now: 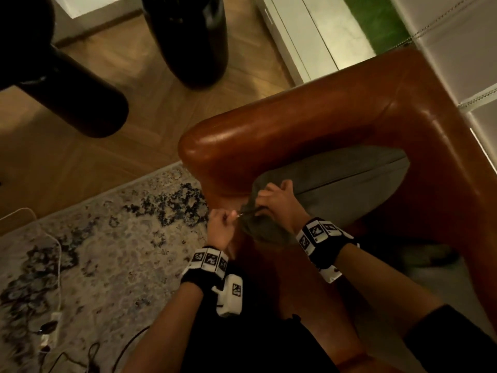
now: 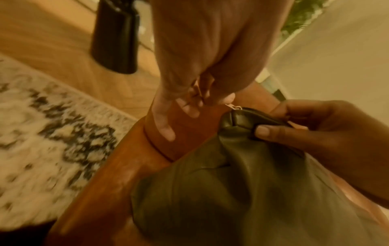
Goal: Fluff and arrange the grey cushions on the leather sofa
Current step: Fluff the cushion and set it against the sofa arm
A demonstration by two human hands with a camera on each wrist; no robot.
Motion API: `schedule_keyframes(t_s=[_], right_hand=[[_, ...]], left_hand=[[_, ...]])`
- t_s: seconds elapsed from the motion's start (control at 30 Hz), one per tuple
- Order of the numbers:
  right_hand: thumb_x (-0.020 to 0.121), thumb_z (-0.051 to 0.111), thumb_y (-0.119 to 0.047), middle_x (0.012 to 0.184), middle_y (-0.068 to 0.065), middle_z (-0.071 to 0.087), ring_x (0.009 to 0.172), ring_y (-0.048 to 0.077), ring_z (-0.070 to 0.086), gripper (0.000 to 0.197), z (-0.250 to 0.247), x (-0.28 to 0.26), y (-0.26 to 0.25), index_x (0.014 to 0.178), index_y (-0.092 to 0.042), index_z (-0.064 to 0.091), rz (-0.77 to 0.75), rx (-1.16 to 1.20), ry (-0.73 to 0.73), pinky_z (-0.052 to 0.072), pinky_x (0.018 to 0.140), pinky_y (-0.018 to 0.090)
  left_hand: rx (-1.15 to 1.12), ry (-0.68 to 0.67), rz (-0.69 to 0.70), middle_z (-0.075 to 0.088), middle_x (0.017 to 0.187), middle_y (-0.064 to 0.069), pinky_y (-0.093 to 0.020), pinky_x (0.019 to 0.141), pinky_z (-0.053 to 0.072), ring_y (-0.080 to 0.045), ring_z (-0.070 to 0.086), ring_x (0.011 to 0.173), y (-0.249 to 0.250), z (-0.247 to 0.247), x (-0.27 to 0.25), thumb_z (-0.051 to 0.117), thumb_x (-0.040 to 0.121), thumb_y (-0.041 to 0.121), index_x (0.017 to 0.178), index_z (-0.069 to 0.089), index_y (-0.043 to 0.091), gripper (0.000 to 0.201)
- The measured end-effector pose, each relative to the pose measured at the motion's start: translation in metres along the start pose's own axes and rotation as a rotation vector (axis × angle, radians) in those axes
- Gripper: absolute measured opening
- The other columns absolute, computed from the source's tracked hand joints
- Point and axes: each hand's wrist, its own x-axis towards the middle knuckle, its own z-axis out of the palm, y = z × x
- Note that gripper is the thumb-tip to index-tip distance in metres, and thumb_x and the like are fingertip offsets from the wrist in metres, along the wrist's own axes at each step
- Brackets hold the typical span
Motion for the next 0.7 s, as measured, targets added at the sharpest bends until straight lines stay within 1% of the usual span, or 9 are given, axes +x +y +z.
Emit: schedule_keyframes(t_s=[0.07,0.17,0.27,0.33,0.4,0.47,0.57,0.63,0.7], right_hand=[[0.064,0.079,-0.035,0.071,-0.008,0.059,0.077,0.017,0.057,0.018,0.002,-0.002,-0.003,0.067,-0.027,0.063,0.045,0.020,-0.003,0.018,0.069,0.033],[0.076,0.068,-0.036,0.087,-0.002,0.063,0.090,0.026,0.060,0.017,0.006,0.000,-0.006,0.084,-0.022,0.066,0.084,0.082,0.037,0.021,0.078,0.038],[0.082,0.050,-0.054,0.117,0.007,0.058,0.116,0.029,0.048,0.051,0.001,-0.003,0.005,0.117,-0.018,0.060,0.109,0.188,-0.075,0.028,0.093,0.044],[0.081,0.037,-0.067,0.124,0.006,0.056,0.124,0.026,0.041,0.065,-0.006,-0.014,0.033,0.121,-0.021,0.058,0.199,0.242,-0.037,0.027,0.098,0.047],[0.087,0.038,-0.061,0.131,0.007,0.052,0.128,0.028,0.037,0.055,-0.019,-0.034,0.079,0.122,-0.023,0.057,0.430,0.188,0.131,0.025,0.101,0.053],[0.093,0.045,-0.046,0.141,0.011,0.041,0.134,0.034,0.031,0.046,-0.038,-0.058,0.129,0.130,-0.020,0.050,0.839,0.169,0.260,0.022,0.104,0.058],[0.096,0.042,-0.045,0.146,0.021,0.033,0.135,0.040,0.030,0.058,-0.062,-0.086,0.194,0.140,-0.009,0.037,1.329,0.373,0.283,0.026,0.107,0.055],[0.095,0.039,-0.051,0.139,0.023,0.045,0.126,0.039,0.043,0.063,-0.068,-0.094,0.219,0.135,-0.003,0.044,1.362,0.564,0.189,0.036,0.101,0.046],[0.093,0.045,-0.049,0.120,0.022,0.058,0.110,0.036,0.055,0.058,-0.071,-0.095,0.226,0.121,0.000,0.057,1.335,0.649,0.201,0.043,0.088,0.042]], left_hand=[[-0.075,0.092,-0.111,0.060,0.096,-0.029,-0.043,0.087,0.043,-0.040,0.057,0.097,0.001,0.011,0.002,0.051,0.092,0.015,0.086,0.060,-0.005,0.023],[-0.188,0.260,-0.148,0.063,0.101,-0.023,-0.040,0.085,0.043,-0.033,0.058,0.098,0.022,0.014,-0.006,0.046,0.095,0.032,0.099,0.059,-0.004,0.038],[-0.141,0.125,-0.151,0.068,0.099,-0.020,-0.037,0.081,0.048,-0.034,0.062,0.094,0.041,0.024,-0.018,0.044,0.092,0.050,0.102,0.064,0.002,0.052],[-0.110,0.067,-0.172,0.068,0.098,-0.024,-0.036,0.078,0.047,-0.037,0.063,0.093,0.041,0.029,-0.013,0.046,0.092,0.046,0.099,0.066,0.001,0.050],[-0.162,0.065,-0.242,0.067,0.093,-0.027,-0.038,0.079,0.048,-0.039,0.062,0.089,0.031,0.029,-0.001,0.049,0.093,0.039,0.091,0.068,-0.002,0.045],[-0.262,0.086,-0.327,0.063,0.078,-0.024,-0.036,0.076,0.046,-0.033,0.059,0.080,0.020,0.028,0.011,0.054,0.092,0.033,0.078,0.066,-0.005,0.042],[-0.346,0.049,-0.409,0.057,0.065,-0.017,-0.039,0.079,0.052,-0.029,0.057,0.074,0.010,0.026,0.020,0.055,0.091,0.031,0.076,0.066,-0.005,0.040],[-0.411,0.032,-0.464,0.062,0.070,-0.017,-0.046,0.082,0.055,-0.032,0.062,0.078,0.014,0.029,0.019,0.052,0.089,0.048,0.065,0.062,0.008,0.047],[-0.414,-0.019,-0.479,0.068,0.083,-0.017,-0.044,0.085,0.054,-0.032,0.065,0.084,0.027,0.027,0.014,0.051,0.079,0.067,0.070,0.064,0.008,0.060]])
